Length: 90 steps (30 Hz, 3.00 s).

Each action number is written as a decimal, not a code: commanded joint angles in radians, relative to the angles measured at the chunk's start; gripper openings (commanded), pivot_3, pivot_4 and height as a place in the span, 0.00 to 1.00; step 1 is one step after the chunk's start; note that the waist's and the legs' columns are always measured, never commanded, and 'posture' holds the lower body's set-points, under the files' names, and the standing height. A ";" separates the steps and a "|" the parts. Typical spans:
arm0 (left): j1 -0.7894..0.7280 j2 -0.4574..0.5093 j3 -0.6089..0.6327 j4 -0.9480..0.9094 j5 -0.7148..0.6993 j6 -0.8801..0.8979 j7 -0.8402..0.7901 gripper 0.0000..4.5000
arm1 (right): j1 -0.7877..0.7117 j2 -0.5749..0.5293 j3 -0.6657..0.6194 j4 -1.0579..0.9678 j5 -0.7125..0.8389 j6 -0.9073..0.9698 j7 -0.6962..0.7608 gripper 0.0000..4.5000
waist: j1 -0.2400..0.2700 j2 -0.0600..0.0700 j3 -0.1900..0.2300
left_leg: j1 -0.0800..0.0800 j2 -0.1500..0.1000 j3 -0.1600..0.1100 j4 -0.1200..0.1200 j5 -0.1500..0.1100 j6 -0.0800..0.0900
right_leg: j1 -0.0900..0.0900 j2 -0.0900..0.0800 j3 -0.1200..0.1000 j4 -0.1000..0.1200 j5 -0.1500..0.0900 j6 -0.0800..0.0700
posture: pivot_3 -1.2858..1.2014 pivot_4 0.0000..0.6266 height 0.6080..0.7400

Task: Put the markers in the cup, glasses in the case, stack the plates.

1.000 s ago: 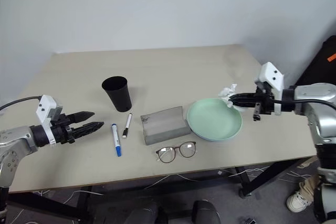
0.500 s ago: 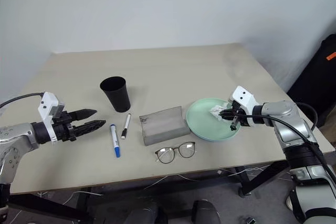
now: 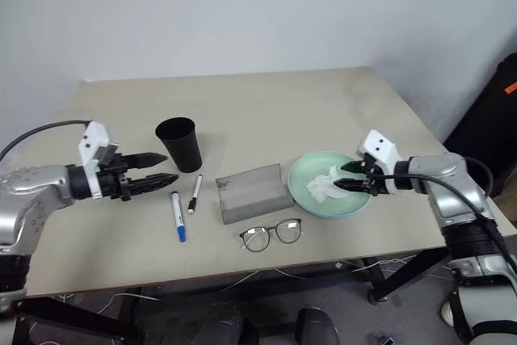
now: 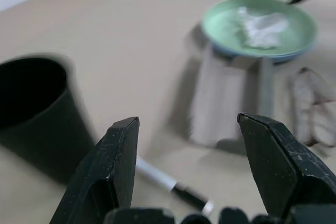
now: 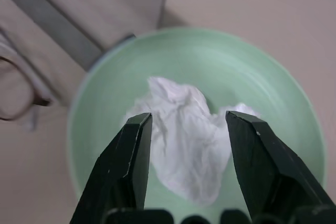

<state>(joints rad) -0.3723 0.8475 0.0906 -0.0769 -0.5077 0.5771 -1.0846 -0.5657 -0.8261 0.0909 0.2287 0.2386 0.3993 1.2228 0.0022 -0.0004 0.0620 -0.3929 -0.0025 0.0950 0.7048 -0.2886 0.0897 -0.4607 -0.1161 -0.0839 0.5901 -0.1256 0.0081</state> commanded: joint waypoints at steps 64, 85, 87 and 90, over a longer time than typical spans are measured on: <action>-0.286 -0.470 -0.651 0.179 0.526 -0.113 -0.078 0.57 | 0.077 -0.037 -0.090 -0.312 0.167 0.143 -0.018 0.55 | 0.003 0.000 0.000 | -0.003 0.000 -0.001 0.011 -0.005 0.016 | 0.001 -0.001 0.001 0.001 0.002 0.002 | 0.52 0.00 0.87; -0.339 -0.463 -0.579 0.098 0.402 0.008 -0.160 0.00 | 0.066 -0.038 -0.080 -0.287 0.158 0.125 -0.012 0.55 | 0.010 0.000 0.000 | -0.004 0.000 -0.001 0.013 -0.005 0.017 | 0.002 -0.002 0.001 0.001 0.002 0.002 | 0.52 0.00 0.87; -0.360 -0.463 -0.554 0.104 0.370 0.033 -0.172 0.00 | 0.063 -0.038 -0.077 -0.284 0.157 0.123 -0.009 0.55 | 0.010 0.000 0.000 | -0.004 0.000 -0.001 0.013 -0.005 0.017 | 0.001 -0.002 0.001 0.001 0.002 0.002 | 0.52 0.00 0.87; -0.397 -0.465 -0.510 0.133 0.321 0.067 -0.185 0.00 | 0.056 -0.036 -0.072 -0.277 0.155 0.122 -0.008 0.55 | 0.010 0.000 0.000 | -0.004 0.000 -0.001 0.013 -0.006 0.018 | 0.001 -0.002 0.001 0.000 0.002 0.002 | 0.52 0.00 0.87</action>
<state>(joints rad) -0.7337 0.3856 -0.4679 0.0593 -0.1465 0.6284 -1.2587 -0.4796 -0.8577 0.0315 -0.0470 0.3906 0.5378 1.2079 0.0119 -0.0002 0.0619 -0.3969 -0.0023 0.0942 0.7181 -0.2942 0.1074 -0.4593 -0.1183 -0.0831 0.5905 -0.1233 0.0097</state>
